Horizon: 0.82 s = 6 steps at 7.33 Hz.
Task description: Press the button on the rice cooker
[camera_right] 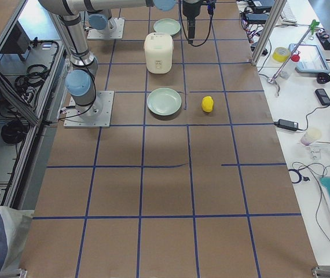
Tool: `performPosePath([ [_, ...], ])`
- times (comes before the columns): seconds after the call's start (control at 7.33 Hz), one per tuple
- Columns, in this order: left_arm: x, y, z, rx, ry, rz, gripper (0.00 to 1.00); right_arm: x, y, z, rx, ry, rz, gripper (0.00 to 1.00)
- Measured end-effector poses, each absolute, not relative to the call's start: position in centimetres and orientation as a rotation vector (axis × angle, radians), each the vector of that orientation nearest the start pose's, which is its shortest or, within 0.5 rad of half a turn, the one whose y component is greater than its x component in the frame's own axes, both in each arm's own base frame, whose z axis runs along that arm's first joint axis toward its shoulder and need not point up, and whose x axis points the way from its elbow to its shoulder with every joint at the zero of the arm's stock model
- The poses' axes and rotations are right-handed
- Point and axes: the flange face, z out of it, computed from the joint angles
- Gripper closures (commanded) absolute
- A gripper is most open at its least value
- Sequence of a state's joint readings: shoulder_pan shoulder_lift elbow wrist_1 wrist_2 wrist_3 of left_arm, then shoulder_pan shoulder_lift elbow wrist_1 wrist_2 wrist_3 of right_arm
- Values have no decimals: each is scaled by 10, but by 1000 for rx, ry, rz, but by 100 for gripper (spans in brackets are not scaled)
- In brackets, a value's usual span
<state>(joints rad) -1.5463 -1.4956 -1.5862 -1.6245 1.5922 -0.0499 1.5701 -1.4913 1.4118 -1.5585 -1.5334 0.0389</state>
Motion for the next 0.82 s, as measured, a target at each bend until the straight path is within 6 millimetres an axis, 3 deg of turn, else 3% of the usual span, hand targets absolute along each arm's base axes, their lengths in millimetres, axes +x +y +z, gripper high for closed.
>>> performPosePath([
  [0.14,-120,-463,511,-116,3118,-10,0,139,-529,524,61,3084,-81,100],
  [0.41,-120,-463,511,-116,3118,-10,0,152,-520,514,57,3054,4,100],
  [0.55,-120,-463,511,-115,3118,-10,0,166,-513,503,70,3050,53,100],
  [0.82,-120,-463,511,-115,3118,-10,0,212,-489,472,107,3058,166,100],
])
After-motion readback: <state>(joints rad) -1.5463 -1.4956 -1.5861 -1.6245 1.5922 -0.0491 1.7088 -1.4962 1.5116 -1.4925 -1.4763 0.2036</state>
